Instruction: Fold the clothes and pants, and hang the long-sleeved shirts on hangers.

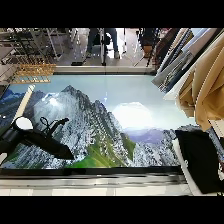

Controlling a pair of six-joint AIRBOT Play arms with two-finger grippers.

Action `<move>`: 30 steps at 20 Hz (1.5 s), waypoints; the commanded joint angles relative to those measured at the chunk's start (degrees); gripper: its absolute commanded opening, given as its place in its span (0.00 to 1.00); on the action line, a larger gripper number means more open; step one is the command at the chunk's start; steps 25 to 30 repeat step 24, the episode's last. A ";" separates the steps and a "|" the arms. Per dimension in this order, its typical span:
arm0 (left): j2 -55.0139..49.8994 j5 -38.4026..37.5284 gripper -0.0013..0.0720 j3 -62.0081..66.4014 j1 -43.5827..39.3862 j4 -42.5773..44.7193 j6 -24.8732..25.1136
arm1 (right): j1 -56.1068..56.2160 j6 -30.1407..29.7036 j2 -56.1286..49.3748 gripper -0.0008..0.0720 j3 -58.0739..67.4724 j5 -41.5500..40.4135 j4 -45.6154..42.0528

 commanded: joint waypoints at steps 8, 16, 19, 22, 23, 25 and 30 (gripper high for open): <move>2.23 6.60 0.03 14.88 0.09 37.92 -14.19 | 8.37 -7.72 0.63 0.88 24.20 -25.35 34.51; 13.86 37.31 0.03 17.20 3.58 50.12 -19.98 | 50.99 -20.31 0.57 0.81 12.90 -36.22 19.96; 13.57 37.29 0.03 17.20 3.58 50.14 -19.98 | 59.12 -26.75 0.63 0.05 12.22 -52.28 10.82; 13.60 37.31 0.03 17.20 3.58 50.14 -19.98 | 60.17 -27.93 0.63 0.04 12.22 -70.51 11.41; 13.57 37.29 0.03 17.20 3.58 50.14 -19.98 | 60.17 -27.93 0.63 0.04 12.22 -74.99 11.32; 13.60 37.31 0.03 17.20 3.58 50.14 -19.98 | 60.17 -27.93 0.63 0.04 12.22 -79.23 11.32; 13.60 37.31 0.03 17.20 3.58 50.14 -19.98 | 60.17 -27.93 0.63 0.04 12.22 -79.23 11.32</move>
